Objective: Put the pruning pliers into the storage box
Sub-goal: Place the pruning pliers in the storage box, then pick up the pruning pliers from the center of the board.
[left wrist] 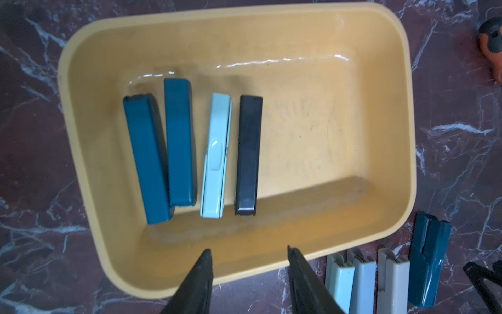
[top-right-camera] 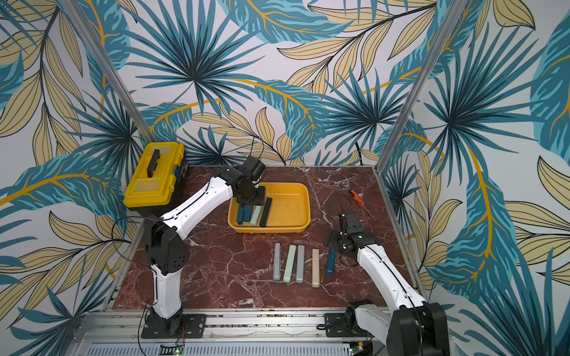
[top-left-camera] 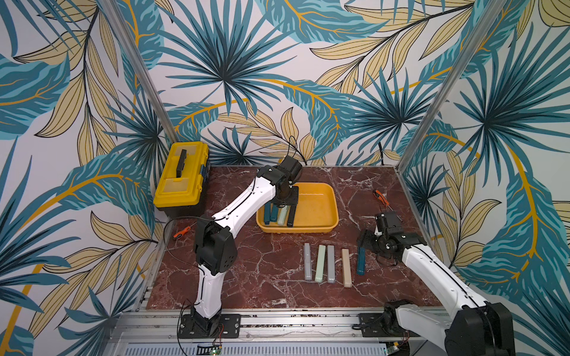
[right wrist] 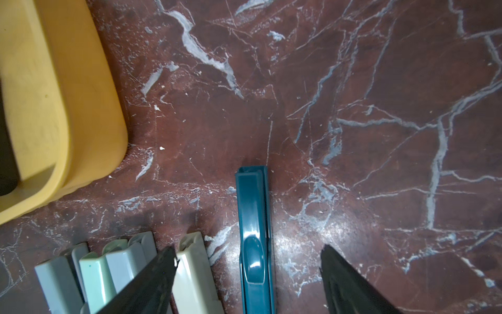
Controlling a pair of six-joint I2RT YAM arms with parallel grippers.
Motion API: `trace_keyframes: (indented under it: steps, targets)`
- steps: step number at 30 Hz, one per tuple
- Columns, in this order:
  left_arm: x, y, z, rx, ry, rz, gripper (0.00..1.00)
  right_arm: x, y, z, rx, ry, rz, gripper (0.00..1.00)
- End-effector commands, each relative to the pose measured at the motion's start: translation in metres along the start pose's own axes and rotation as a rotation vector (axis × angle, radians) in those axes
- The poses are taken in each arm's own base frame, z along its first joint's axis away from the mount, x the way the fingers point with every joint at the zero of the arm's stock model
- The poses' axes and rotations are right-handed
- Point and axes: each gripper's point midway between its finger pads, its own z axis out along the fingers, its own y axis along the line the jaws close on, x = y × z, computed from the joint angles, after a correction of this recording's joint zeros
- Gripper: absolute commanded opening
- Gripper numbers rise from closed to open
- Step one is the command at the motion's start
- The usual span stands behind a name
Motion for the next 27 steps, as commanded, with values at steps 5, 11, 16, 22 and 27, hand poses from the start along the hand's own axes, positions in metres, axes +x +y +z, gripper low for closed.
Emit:
trace_keyframes:
  steps: [5, 11, 16, 22, 27]
  targets:
    - [0.017, 0.015, -0.029, -0.015, -0.051, -0.041, 0.47, 0.03, -0.012, 0.021, 0.073, 0.108, 0.005, 0.81]
    - [0.037, 0.023, -0.036, -0.02, -0.04, -0.053, 0.47, 0.035, -0.009, 0.031, 0.117, 0.135, -0.021, 0.73]
    - [0.048, 0.029, -0.039, -0.021, -0.035, -0.061, 0.47, 0.037, -0.014, 0.038, 0.174, 0.168, -0.026, 0.7]
    - [0.049, 0.029, -0.038, -0.013, -0.044, -0.058, 0.47, 0.042, -0.008, 0.048, 0.184, 0.224, -0.033, 0.68]
    - [0.048, 0.031, -0.036, -0.015, -0.046, -0.056, 0.47, 0.048, -0.006, 0.058, 0.208, 0.277, -0.036, 0.59]
